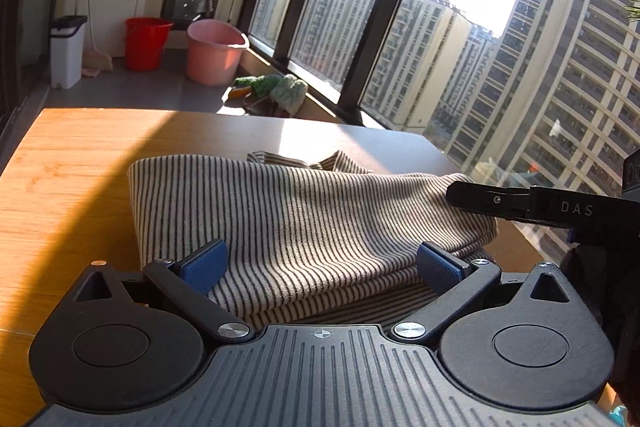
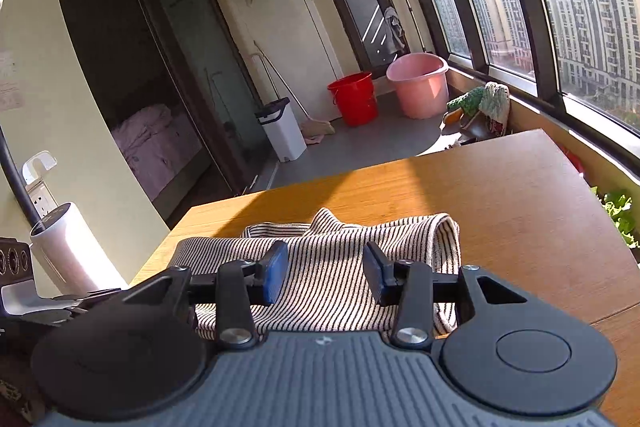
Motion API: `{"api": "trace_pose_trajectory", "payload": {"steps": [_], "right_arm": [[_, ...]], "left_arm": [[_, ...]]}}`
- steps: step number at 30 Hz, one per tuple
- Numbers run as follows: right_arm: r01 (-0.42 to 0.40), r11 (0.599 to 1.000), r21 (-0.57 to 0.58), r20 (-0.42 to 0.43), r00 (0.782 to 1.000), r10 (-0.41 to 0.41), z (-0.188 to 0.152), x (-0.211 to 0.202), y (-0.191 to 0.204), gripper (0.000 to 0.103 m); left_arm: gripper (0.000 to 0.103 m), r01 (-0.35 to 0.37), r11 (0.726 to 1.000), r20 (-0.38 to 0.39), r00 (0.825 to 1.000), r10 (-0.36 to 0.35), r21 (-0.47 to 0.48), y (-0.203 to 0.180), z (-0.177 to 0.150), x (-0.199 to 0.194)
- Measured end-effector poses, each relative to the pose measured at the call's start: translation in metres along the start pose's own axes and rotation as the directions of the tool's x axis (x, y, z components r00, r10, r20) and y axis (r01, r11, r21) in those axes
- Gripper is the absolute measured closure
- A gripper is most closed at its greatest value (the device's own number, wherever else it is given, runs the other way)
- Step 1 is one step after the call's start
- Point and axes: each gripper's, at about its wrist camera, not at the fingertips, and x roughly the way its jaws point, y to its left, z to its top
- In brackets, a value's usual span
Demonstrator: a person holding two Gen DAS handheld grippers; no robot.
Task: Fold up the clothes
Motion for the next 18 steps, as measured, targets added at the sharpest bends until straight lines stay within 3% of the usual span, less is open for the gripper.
{"api": "trace_pose_trajectory", "payload": {"steps": [4,11,18], "right_arm": [[0.005,1.000,0.003,-0.012,1.000,-0.005,-0.013,0.019,-0.006,0.061],[0.044,0.996,-0.084,-0.015,0.999,-0.045,0.002,0.039,-0.004,0.061],[0.039,0.997,-0.073,0.004,0.999,-0.039,0.007,0.044,-0.009,0.058]], "left_arm": [[0.000,-0.008,0.998,0.009,1.000,0.007,0.059,0.000,-0.006,0.008],[0.000,-0.005,0.999,0.020,1.000,0.005,0.044,0.007,0.013,0.032],[0.000,-0.005,0.999,0.022,1.000,0.004,0.054,0.009,0.015,0.037]]}}
